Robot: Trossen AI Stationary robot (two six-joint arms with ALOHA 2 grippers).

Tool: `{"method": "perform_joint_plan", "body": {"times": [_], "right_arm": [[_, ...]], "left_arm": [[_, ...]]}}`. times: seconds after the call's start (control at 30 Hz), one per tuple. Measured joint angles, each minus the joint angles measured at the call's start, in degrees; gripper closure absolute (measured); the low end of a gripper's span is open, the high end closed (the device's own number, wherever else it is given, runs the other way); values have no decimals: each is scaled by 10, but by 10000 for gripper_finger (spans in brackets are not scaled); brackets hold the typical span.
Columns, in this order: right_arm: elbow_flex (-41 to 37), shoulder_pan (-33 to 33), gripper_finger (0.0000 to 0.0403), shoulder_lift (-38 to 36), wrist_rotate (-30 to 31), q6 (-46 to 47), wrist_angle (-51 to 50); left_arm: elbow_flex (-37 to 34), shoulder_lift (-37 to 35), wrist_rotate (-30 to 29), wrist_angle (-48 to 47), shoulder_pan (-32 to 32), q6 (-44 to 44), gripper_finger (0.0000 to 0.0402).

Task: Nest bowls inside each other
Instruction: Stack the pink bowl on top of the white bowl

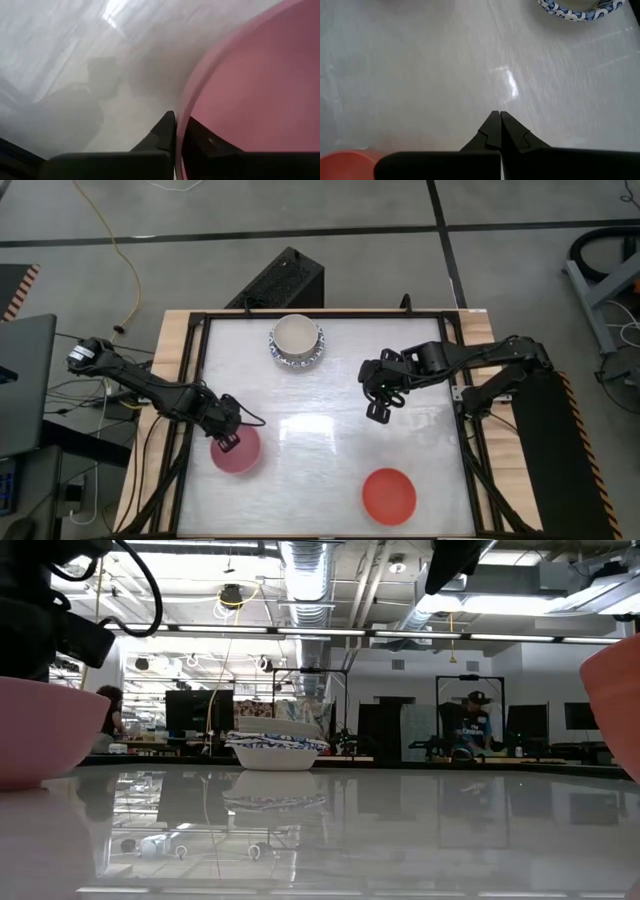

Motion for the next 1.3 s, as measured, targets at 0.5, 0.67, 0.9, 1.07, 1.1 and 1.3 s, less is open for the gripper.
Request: {"method": "perform_joint_plan", "body": {"times": [0.5, 0.67, 0.9, 1.07, 1.1, 1.3], "right_arm": [[0, -75, 394, 0, 0, 4, 59], [0, -108, 393, 0, 0, 24, 64], [0, -136, 394, 4, 18, 52, 75], [0, -139, 393, 17, 64, 52, 95], [0, -139, 394, 20, 75, 52, 98], [0, -133, 394, 48, 151, 67, 139]], "left_arm": [[0, 0, -100, 96, 58, -49, 401], [6, 0, -141, 113, 107, -49, 401], [33, 0, -247, 207, 172, 29, 401], [37, 0, -280, 297, 210, 112, 401], [37, 0, -286, 310, 217, 122, 401], [37, 0, -335, 359, 244, 162, 401]]}}
